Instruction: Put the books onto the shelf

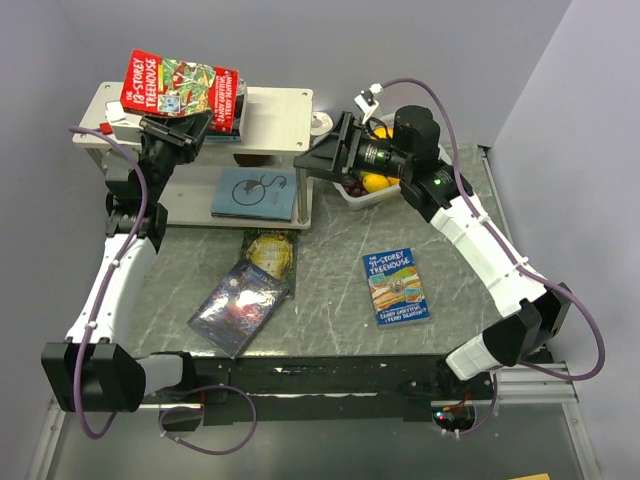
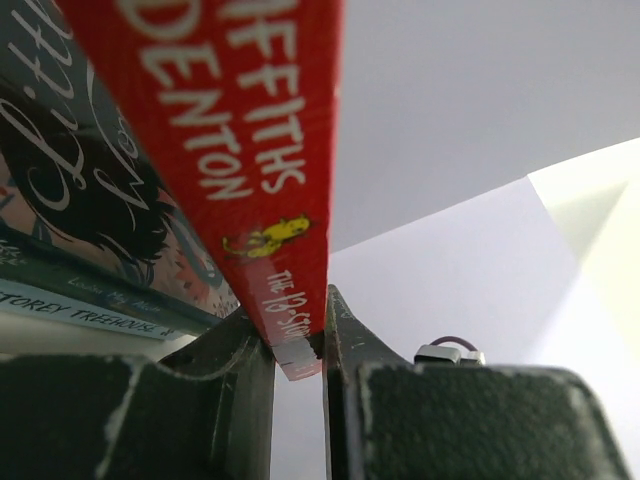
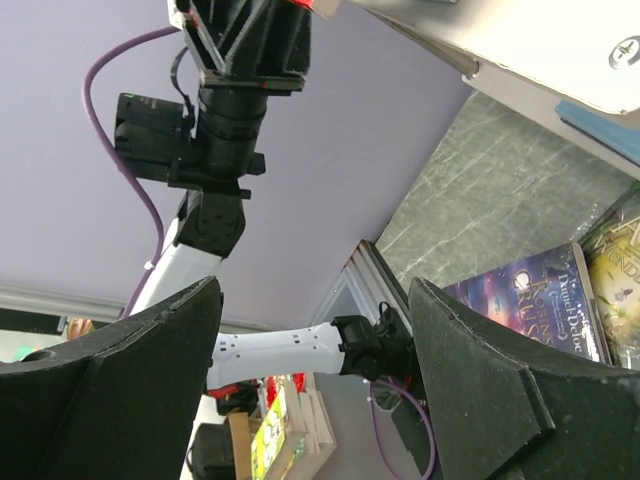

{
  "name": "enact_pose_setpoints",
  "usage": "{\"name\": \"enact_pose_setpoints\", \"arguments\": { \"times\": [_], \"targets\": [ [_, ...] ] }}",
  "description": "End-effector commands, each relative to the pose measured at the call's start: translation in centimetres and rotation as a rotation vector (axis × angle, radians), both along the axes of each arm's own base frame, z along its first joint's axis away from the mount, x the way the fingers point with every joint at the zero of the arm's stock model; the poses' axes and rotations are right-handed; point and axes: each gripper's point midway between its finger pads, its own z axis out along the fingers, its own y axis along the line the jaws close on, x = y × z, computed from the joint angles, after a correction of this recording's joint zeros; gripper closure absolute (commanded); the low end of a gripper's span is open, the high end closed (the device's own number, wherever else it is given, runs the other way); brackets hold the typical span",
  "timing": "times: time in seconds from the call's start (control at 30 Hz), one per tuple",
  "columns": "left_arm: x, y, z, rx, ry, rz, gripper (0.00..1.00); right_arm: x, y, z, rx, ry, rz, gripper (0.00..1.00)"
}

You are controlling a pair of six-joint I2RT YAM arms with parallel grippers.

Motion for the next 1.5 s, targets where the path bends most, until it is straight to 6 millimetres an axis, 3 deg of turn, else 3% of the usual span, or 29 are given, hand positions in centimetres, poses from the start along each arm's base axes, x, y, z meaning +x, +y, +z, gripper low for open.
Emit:
{"name": "enact_pose_setpoints", "arguments": {
  "times": [0.0,0.4,0.53,0.57,0.67,0.77,0.93,1.23,1.47],
  "targets": [
    [-1.0,0.0,5.5,-0.014,-0.167,-0.012,0.99,-0.4,-0.5,1.6,0.031,-0.059,-0.001,0.18],
    [2.2,-0.6,1.5,-0.009,-0.036,-0.047,0.96,-0.2,-0.2,1.3,0.022,-0.051,0.01,0.18],
    [2.5,-0.7,0.6,0.015,0.009,-0.048,0.76,0.0,-0.2,1.3,0.02,-0.047,0.007,0.18],
    [2.6,-0.7,0.2,0.027,0.026,-0.05,0.66,0.0,-0.2,1.4,0.021,-0.053,0.009,0.18],
    [2.7,-0.8,0.0,0.053,0.048,-0.053,0.49,0.1,-0.1,1.2,0.02,-0.043,0.01,0.18],
    [3.0,-1.0,-0.6,0.071,0.088,-0.063,0.4,0.3,0.1,1.1,0.023,-0.036,0.011,0.18],
    [3.3,-1.1,-1.8,0.086,0.154,-0.084,0.31,0.3,0.2,0.9,0.025,-0.027,0.02,0.18],
    [2.8,-2.5,-1.8,0.128,0.233,-0.2,0.19,0.1,0.3,1.0,0.029,-0.021,0.034,0.18],
    [1.7,-2.4,-1.6,0.177,0.279,-0.201,0.12,-0.1,0.3,1.0,0.031,-0.019,0.037,0.18]
  ]
}}
